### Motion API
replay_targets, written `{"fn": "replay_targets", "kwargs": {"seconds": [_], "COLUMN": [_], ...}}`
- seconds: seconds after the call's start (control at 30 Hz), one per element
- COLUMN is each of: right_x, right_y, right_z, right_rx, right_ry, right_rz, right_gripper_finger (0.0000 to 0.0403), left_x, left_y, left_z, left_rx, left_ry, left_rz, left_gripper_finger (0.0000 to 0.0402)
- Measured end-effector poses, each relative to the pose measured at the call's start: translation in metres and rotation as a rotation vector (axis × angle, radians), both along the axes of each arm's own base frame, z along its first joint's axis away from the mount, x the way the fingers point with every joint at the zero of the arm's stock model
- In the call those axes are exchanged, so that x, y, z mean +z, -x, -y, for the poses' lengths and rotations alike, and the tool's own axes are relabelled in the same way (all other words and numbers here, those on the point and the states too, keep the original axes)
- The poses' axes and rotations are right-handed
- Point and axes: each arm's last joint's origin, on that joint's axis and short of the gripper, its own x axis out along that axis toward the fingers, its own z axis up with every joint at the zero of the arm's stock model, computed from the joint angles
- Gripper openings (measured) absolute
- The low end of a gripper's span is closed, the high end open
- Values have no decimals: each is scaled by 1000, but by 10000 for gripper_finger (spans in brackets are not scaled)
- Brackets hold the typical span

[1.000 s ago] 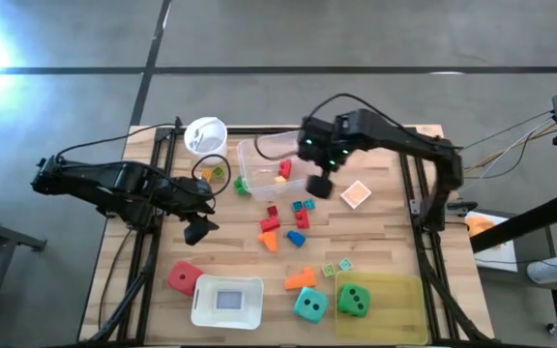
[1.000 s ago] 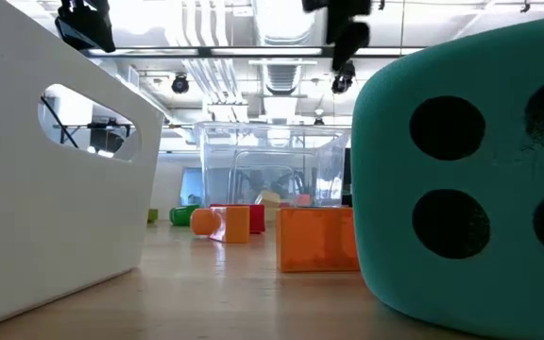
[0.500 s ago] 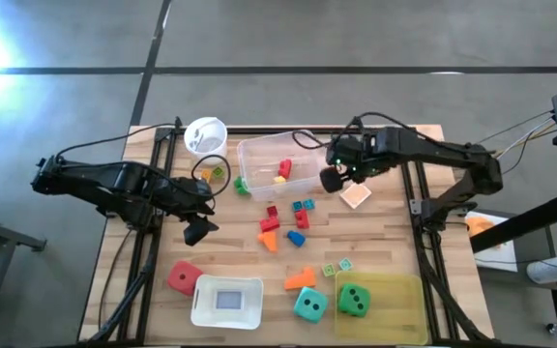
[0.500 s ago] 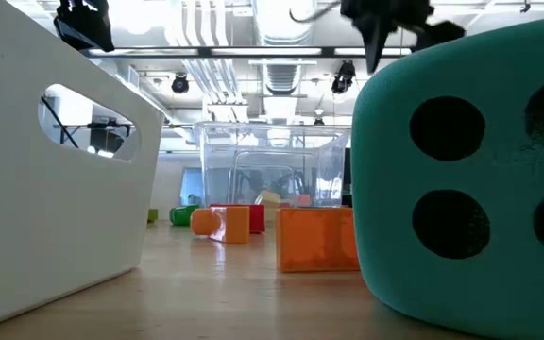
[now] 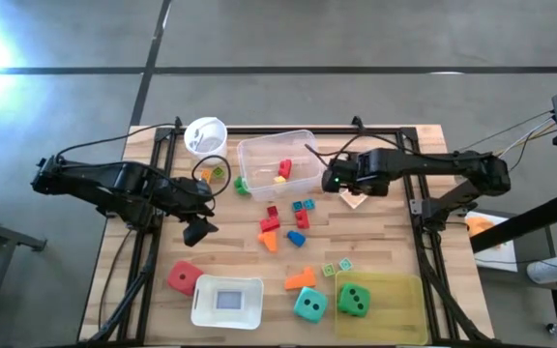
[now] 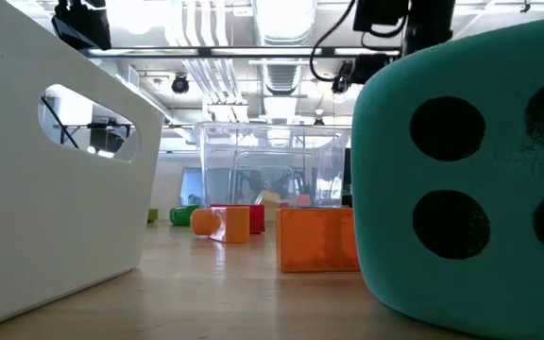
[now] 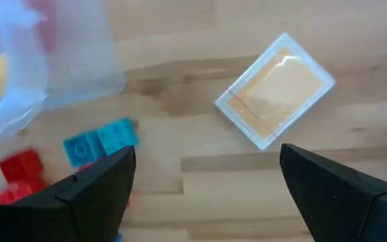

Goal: Pick & Place Toys
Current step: Put the orange deck of cards into the white bin

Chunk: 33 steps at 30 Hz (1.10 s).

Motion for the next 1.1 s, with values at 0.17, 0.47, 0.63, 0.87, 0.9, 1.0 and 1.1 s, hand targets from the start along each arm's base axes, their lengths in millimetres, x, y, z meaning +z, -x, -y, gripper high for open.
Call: {"fn": "replay_targets", "kwargs": {"seconds": [0.17, 0.47, 0.63, 0.87, 0.9, 1.0, 1.1], "right_x": [-20, -46, -55, -64, -65, -71, -78], "right_y": [14, 25, 26, 22, 21, 19, 18], "right_z": [0, -1, 3, 12, 14, 19, 23], "right_rx": [-209, -561, -636, -653, -648, -634, -620], "right_ry": [18, 10, -9, -33, -33, -52, -67], "right_rz": [34, 51, 47, 19, 18, -4, -35], "right_gripper_finger": [361, 361, 361, 361, 361, 361, 361], "left_x": [0, 0, 0, 0, 0, 0, 0], "left_y": [0, 1, 1, 1, 1, 1, 1], "left_z": [0, 1, 1, 1, 1, 1, 1], "left_rx": [-23, -66, -65, -65, -65, -65, -67], "left_ry": [4, 9, 9, 9, 9, 9, 13], "left_rz": [-1, -6, -6, -5, -5, -6, -8], "left_gripper_finger": [262, 262, 262, 262, 262, 262, 262]}}
